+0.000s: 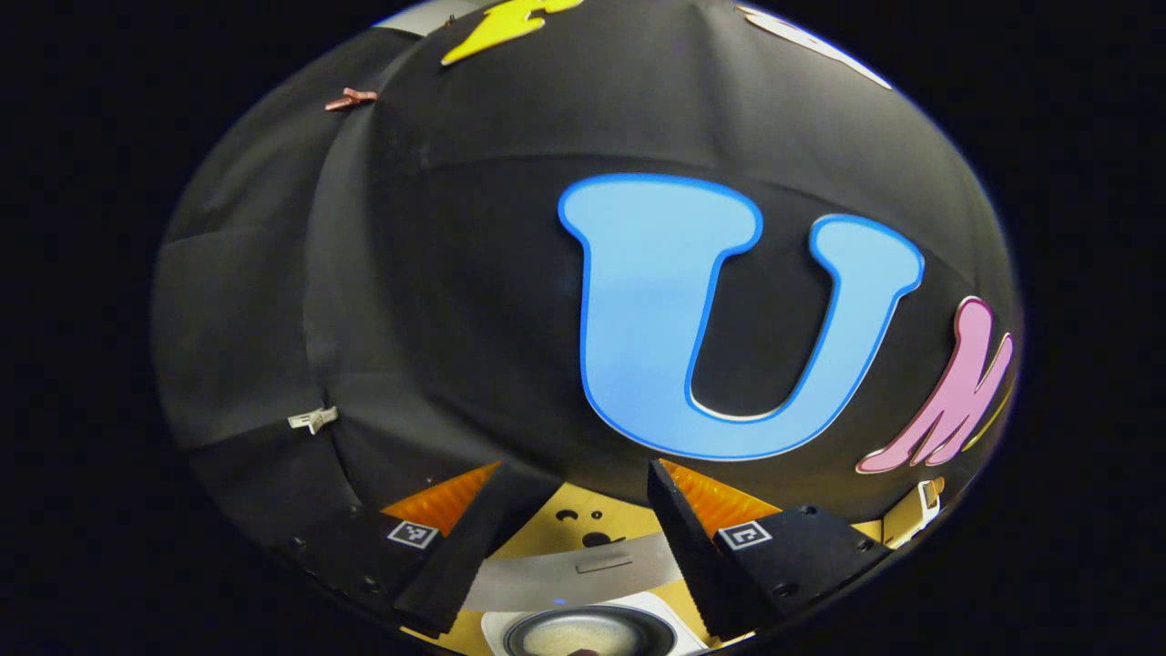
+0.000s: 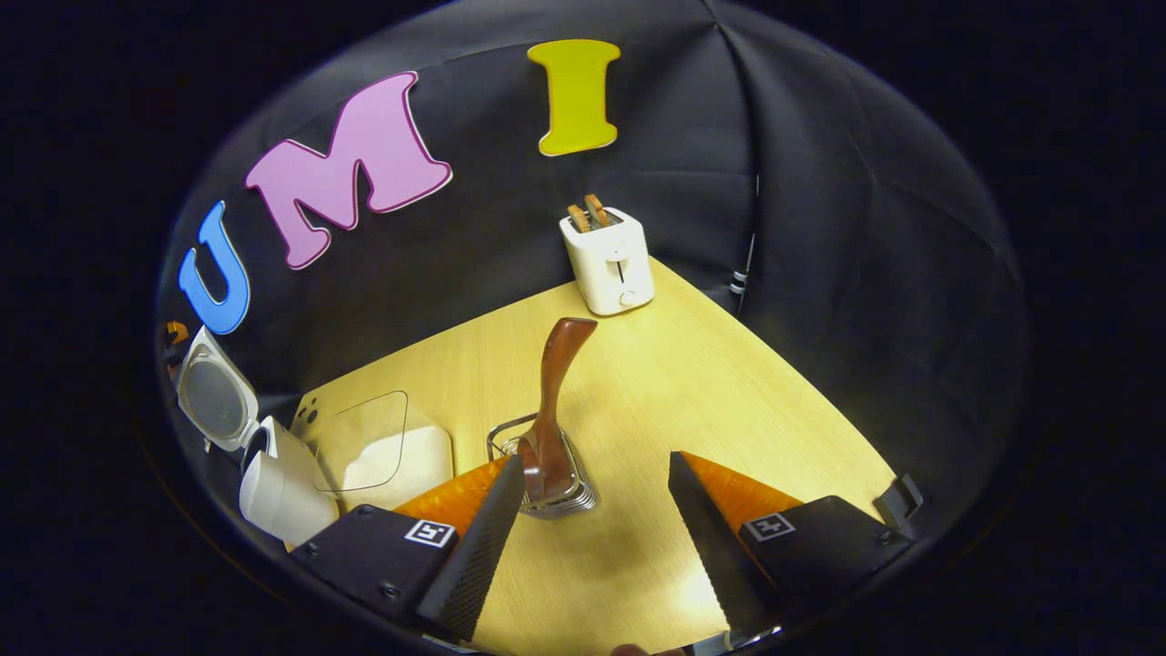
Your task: Close the left gripper, press the button to open the rice cooker; take a wooden spoon from the chopstick holder with the right hand, scoop a spoonful of rice and pour it into the rice cooker, then put the wooden spoon back into the chopstick holder.
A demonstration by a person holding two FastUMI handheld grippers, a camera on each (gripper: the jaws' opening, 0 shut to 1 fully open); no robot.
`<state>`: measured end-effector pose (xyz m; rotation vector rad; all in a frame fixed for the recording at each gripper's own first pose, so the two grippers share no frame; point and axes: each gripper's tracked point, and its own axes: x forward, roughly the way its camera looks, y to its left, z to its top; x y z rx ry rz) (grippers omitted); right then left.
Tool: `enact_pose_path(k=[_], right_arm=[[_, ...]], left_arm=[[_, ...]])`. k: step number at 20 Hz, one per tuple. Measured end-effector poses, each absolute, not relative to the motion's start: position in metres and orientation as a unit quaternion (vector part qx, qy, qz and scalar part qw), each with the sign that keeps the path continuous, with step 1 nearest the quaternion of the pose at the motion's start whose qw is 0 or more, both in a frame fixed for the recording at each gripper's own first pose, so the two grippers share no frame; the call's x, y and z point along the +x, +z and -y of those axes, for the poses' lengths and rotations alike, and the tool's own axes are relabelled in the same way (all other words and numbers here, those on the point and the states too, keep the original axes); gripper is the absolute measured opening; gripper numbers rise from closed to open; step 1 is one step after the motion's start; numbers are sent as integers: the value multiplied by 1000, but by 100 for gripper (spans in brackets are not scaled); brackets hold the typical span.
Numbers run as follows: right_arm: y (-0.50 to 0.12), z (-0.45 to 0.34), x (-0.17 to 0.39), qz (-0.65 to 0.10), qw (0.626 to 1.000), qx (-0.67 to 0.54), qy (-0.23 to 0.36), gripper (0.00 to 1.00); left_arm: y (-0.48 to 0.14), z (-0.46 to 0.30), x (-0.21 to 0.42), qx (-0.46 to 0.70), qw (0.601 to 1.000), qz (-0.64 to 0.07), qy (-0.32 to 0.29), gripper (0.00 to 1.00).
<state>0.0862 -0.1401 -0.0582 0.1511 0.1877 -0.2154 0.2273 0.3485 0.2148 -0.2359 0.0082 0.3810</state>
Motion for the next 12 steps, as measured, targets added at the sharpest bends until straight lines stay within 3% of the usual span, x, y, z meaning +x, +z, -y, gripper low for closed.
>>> enact_pose_path(k=[3, 12], right_arm=[[-59, 141, 86, -94, 987, 74, -108, 98], [-74, 116, 90, -107, 990, 58, -72, 99]], left_arm=[[191, -339, 233, -135, 972, -52, 186, 96], [149, -276, 180, -148, 971, -74, 171, 99]])
